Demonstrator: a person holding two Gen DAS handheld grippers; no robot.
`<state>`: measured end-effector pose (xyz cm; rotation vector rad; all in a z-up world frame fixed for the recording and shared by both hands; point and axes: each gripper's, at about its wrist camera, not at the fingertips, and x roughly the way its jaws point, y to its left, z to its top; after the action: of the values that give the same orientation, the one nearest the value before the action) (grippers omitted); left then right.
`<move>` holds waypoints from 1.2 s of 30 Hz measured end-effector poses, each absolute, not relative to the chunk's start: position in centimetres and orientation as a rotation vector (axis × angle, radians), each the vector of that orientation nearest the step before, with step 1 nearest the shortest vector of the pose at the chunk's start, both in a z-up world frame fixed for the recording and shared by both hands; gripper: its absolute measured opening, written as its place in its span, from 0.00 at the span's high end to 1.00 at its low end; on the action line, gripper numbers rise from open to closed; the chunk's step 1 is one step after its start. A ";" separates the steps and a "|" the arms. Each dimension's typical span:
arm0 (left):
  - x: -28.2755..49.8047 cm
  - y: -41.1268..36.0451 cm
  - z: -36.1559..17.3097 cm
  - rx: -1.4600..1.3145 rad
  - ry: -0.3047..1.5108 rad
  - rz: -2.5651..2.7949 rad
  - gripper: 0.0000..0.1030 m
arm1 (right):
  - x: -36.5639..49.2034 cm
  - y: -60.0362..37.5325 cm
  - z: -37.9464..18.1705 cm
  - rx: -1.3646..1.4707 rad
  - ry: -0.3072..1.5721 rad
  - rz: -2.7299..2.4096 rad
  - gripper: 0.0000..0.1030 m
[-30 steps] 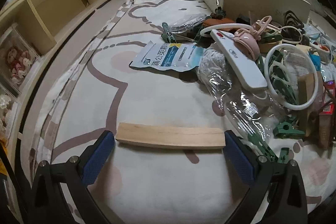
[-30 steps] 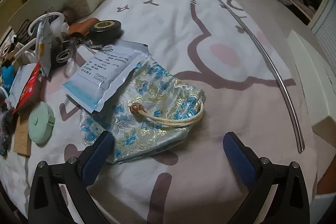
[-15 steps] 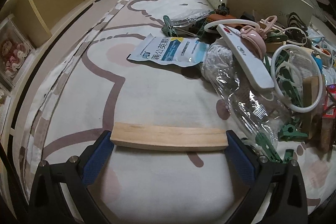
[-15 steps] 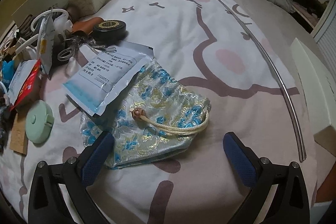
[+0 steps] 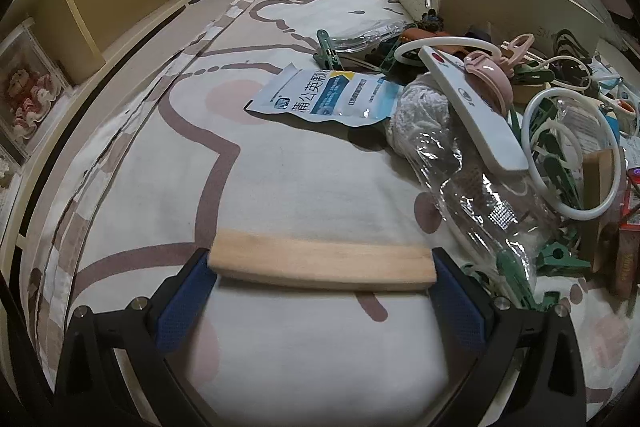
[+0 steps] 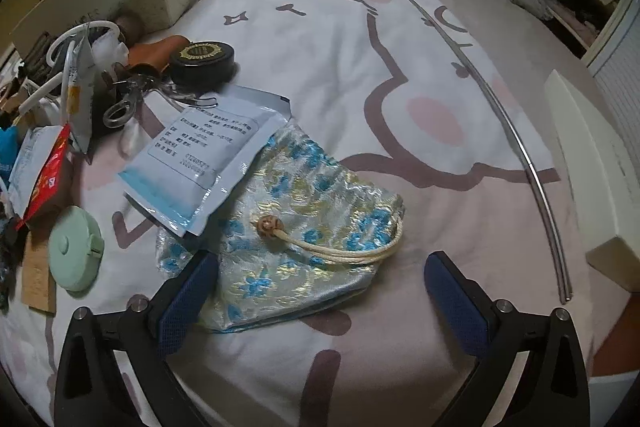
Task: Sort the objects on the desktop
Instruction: 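Close the left tool on the wooden stick while the right tool grasps the pouch drawstring, then lift the stick with the left tool while the right tool lifts the pouch toward the box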
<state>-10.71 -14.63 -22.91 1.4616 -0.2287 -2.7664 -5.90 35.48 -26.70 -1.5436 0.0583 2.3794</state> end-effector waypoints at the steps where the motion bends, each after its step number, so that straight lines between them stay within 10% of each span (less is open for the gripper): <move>1: -10.7 -14.6 -22.9 1.459 -0.229 -2.767 0.00 | -5.9 35.1 -26.4 -1.537 0.049 2.398 0.12; 14: -11.2 -14.9 -22.8 1.514 -0.208 -2.748 0.00 | -5.8 36.3 -24.9 -1.540 0.223 2.404 0.85; 36: -11.4 -14.8 -22.5 1.533 -0.205 -2.739 0.03 | -5.3 37.6 -21.8 -1.455 0.279 2.442 0.89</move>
<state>-11.43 -14.84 -22.46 1.5332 -0.2048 -2.7386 -5.28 37.62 -21.79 -1.4549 0.2790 2.4417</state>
